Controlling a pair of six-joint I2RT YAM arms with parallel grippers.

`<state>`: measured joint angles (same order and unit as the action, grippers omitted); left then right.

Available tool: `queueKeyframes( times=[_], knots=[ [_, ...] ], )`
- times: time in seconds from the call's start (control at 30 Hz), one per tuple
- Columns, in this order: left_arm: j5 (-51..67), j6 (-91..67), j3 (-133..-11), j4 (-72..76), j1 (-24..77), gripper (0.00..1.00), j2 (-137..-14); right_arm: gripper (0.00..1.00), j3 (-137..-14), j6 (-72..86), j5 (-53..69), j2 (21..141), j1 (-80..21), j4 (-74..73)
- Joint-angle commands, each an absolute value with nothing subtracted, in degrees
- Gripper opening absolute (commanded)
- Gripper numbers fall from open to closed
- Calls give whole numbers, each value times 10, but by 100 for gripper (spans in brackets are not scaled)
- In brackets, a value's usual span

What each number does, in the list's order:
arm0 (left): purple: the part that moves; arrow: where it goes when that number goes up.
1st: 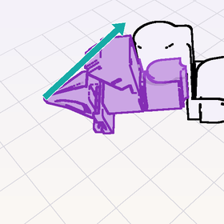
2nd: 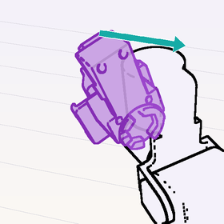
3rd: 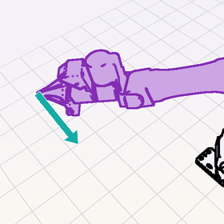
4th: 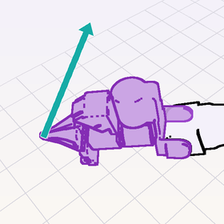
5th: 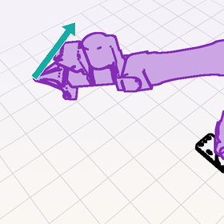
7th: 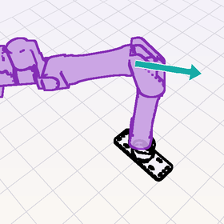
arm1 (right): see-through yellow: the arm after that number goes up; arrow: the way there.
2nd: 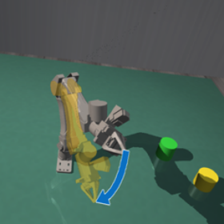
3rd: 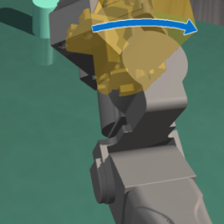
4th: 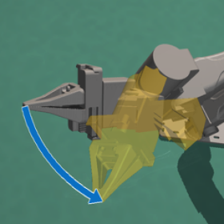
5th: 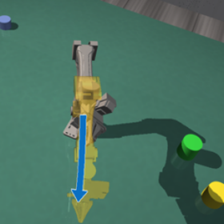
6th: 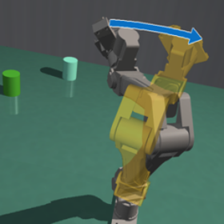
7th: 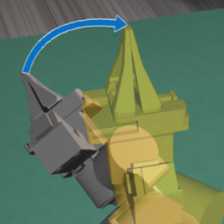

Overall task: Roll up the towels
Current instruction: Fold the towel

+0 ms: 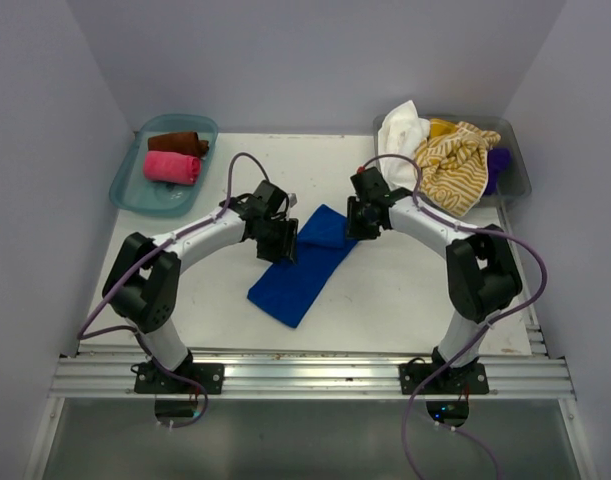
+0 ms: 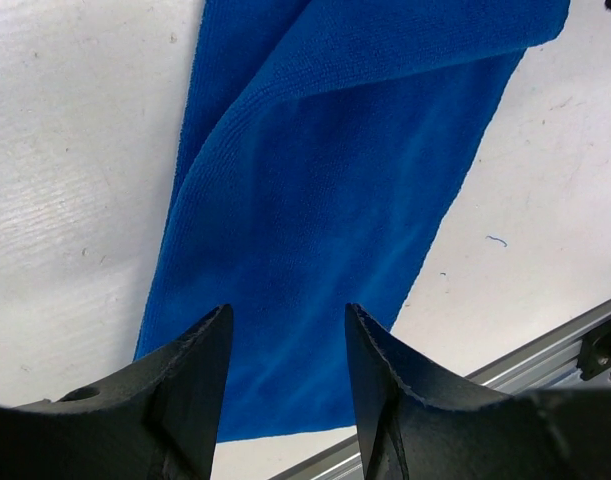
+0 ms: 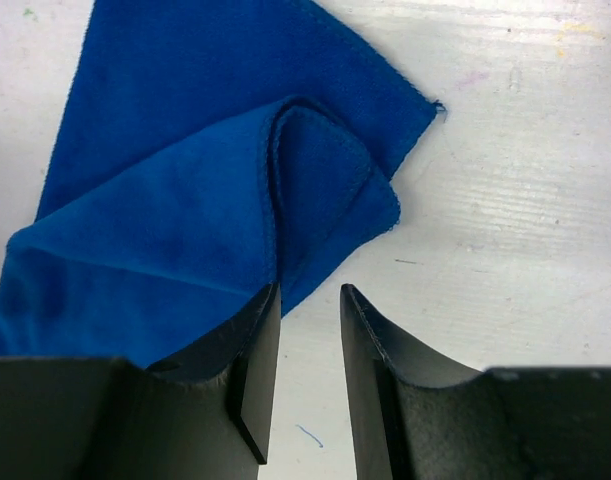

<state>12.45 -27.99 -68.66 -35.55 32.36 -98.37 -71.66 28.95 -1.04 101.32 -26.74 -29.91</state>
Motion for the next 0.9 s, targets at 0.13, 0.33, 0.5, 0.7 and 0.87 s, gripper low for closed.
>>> queueKeyframes(
  times=[0.13, 0.33, 0.5, 0.7, 0.87],
  knots=[
    [130, -272, -690, -335, 322, 52, -979, 36, -752, 301, -44, 998, -270, -284],
    [135, -268, -700, -330, 322, 52, -990, 42, -790, 306, -47, 994, -269, -286],
    [140, -268, -702, -327, 322, 52, -997, 45, -858, 307, -55, 1022, -265, -311],
    [149, -272, -693, -326, 321, 52, -972, 37, -784, 304, -40, 980, -279, -314],
    [160, -272, -671, -331, 321, 52, -934, 35, -690, 330, -40, 931, -337, -291]
  ],
)
